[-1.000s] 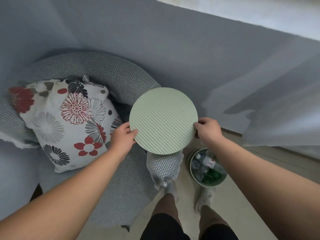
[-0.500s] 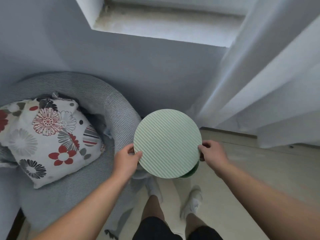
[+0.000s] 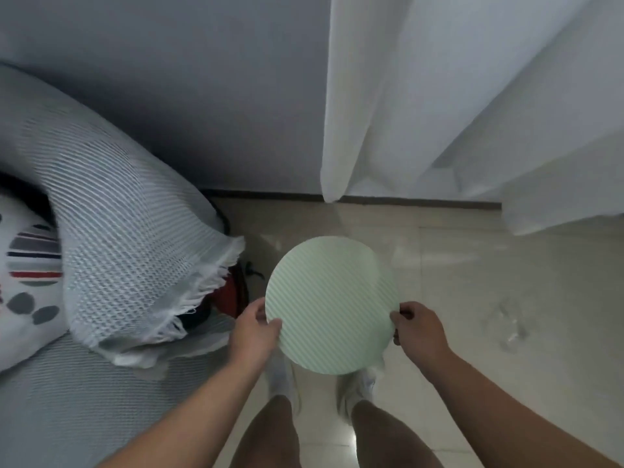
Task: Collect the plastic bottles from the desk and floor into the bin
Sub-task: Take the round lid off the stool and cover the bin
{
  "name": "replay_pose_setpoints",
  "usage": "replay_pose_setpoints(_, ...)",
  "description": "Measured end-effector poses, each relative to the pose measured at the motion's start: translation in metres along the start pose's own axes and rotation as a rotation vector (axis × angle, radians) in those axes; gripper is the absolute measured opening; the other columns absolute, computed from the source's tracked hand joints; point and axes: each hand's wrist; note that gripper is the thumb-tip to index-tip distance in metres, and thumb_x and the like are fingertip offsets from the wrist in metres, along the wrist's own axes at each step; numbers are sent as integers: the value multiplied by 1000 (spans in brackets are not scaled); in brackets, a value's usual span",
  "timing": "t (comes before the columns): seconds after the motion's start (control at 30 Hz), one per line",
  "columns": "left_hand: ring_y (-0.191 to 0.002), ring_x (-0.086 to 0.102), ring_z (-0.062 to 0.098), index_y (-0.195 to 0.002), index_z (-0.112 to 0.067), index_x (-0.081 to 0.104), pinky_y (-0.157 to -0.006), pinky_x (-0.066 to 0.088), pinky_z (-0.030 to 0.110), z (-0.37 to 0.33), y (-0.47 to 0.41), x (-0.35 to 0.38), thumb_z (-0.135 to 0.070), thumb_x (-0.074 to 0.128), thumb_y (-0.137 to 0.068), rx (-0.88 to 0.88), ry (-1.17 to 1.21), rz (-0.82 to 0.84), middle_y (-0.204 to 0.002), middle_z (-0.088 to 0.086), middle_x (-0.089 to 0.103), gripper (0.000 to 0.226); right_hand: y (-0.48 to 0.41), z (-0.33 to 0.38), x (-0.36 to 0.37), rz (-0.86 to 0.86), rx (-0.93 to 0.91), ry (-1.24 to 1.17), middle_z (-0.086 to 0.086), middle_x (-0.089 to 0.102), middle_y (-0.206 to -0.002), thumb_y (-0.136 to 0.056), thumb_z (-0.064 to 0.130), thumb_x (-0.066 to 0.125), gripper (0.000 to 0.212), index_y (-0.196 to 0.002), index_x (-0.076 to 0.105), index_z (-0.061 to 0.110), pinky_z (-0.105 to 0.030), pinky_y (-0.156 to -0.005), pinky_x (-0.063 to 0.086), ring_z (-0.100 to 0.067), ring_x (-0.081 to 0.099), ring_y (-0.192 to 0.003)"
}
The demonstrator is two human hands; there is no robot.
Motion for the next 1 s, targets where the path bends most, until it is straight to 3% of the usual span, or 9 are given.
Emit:
replay_pose_setpoints(0.17,-102,68,18,-133,-21,63,-91,55,35,58,-89,51,-19,72,-92,22,3,17,-107,-7,69,42,-78,-47,65,-13,11,-11,-11,72,-95,-94,14,58,18,-105,71,8,-54,-86,58,-34,70,-88)
replay_pose_setpoints(0.37,-94,67,14,-131,-23,64,-85,54,34,94,-149,85,-35,66,-94,22,12,-26,-107,-8,69,39,-125,-80,107,-59,24,-17,-10,73,-91,-91,14,56,17,-100,71,9,-55,-85,58,-36,70,-86)
replay_pose_setpoints(0.53,-84,61,-2,-130,-26,62,-79,56,33,105,-171,95,-30,64,-96,32,24,-46,-102,-16,66,34,-140,-88,124,-66,46,-50,-8,72,-92,-93,15,56,18,-103,70,12,-55,-86,58,-35,69,-87)
replay_pose_setpoints(0.63,-87,64,7,-130,-21,62,-80,57,35,106,-182,100,-27,65,-96,38,23,-68,-107,-9,66,34,-147,-87,131,-74,38,-29,-7,72,-93,-94,16,55,18,-105,69,13,-53,-86,59,-34,69,-87)
replay_pose_setpoints(0.8,-77,56,-7,-123,-21,64,-61,43,18,105,-197,107,-22,65,-97,62,30,-91,-89,-23,59,26,-158,-82,135,-78,54,9,-7,72,-92,-94,18,52,17,-102,66,13,-44,-81,58,-34,71,-83)
replay_pose_setpoints(1.0,-76,59,-5,-112,-31,61,-58,43,18,105,-209,111,-22,67,-96,80,21,-68,-88,-23,61,19,-170,-87,139,-89,84,-40,-5,73,-84,-91,17,54,19,-109,60,19,-48,-80,60,-30,72,-75)
Point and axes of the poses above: each hand's wrist, its own y-axis away from the middle knuckle, its own x-axis out of the palm, z = x × y
